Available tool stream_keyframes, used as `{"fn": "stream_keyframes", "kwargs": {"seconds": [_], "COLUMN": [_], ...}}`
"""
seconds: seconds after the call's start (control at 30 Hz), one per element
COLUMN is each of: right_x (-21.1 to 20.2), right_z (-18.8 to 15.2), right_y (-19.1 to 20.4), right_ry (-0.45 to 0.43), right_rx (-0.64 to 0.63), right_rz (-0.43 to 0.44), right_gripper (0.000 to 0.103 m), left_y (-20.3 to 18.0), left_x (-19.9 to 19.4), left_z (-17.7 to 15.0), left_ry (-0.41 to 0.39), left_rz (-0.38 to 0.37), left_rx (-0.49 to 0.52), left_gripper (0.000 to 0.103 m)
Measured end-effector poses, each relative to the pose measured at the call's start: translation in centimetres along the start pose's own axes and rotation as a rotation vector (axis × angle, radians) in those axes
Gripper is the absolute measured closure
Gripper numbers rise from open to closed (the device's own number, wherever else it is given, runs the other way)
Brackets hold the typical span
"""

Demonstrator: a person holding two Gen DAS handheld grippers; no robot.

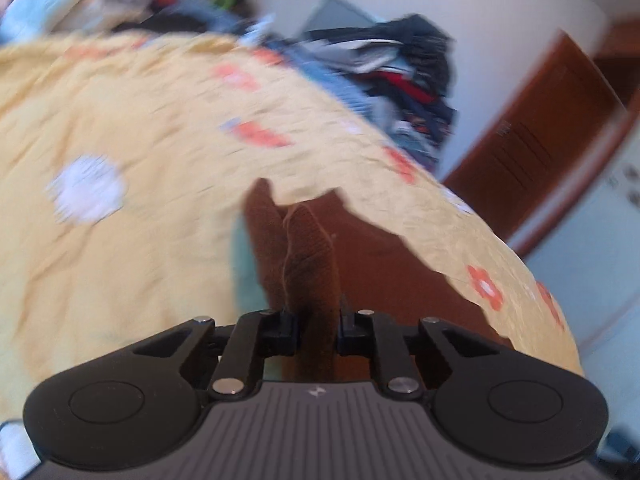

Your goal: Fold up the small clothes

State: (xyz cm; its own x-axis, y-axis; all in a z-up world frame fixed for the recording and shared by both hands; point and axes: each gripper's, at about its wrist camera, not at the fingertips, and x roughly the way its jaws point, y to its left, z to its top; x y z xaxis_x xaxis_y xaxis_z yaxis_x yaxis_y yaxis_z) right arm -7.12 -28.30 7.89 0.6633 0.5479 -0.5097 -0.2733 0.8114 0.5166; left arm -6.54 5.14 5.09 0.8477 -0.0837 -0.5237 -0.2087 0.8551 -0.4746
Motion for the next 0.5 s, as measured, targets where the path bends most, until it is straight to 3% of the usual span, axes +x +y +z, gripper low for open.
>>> {"fn": "stream_keyframes", "kwargs": {"seconds": [0.13,0.23,0.3,0.37,0.5], "right_x": [-1.6,-0.9,0.2,1.9,5.5], "right_z": [1.3,1.8,2.2,2.5,2.6], "right_y": [-4.0,-6.5,-7.5,-8.3,-9.3], "right_ry": [-0.091,-0.098,-0.084,-0.044,0.058], "right_rx": [0.290,0.476,0.532,0.562,0.591], "right_rz": [0.111,0.203,0.249,0.234,0.205], "right_gripper": [0.000,0.000,0.000,0.000,0.000], "left_y": [-8.3,-13.3,-14.7,-14.9,-14.2], "left_x": [-0.5,-0.4,0.1,0.9,0.7], "left_z": [-2.5,-6.9,-10.1,-12.2,-12.2], "left_ry": [-0.034,0.029,0.075,0.130,0.123], "left_rz": [-0.170,-0.325,-0.381,-0.376,-0.365], "left_rx": [0.326,0.591,0.711,0.758,0.755], "left_gripper": [0.089,0.089,0.089,0.089,0.089]}}
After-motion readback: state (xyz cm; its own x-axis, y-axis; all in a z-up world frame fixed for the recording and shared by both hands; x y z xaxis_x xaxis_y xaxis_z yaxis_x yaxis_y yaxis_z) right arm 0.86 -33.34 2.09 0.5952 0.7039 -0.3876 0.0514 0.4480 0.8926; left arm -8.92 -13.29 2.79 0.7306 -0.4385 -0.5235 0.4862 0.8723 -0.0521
